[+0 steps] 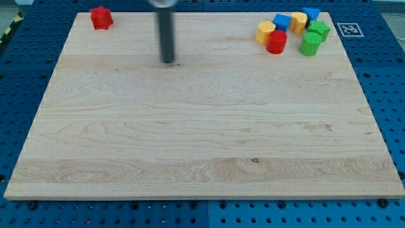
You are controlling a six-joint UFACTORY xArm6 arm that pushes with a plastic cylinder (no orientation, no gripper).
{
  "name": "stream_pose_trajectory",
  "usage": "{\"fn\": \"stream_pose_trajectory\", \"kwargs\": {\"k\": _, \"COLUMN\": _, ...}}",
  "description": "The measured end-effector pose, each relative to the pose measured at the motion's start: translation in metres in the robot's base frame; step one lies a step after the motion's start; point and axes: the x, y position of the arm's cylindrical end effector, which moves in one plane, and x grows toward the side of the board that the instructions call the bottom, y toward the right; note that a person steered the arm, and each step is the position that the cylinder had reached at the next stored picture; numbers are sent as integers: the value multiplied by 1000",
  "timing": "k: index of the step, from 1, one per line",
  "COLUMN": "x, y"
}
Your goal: Move your arm towards top left
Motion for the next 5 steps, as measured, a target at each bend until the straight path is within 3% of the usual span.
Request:
{"fn": "stream_pose_trajectory", "kwargs": {"k": 1, "x": -38, "y": -92}}
{"fn": "stream_pose_trajectory", "kwargs": {"k": 2, "x": -88, "y": -129}}
{"fn": "stream_pose_trajectory", "kwargs": {"k": 3, "x": -95, "y": -141}}
{"fn": "stream_pose_trajectory", "kwargs": {"k": 4, "x": -133, "y": -174}}
{"fn": "stream_pose_trajectory", "kwargs": {"k": 5, "x": -139, "y": -145}}
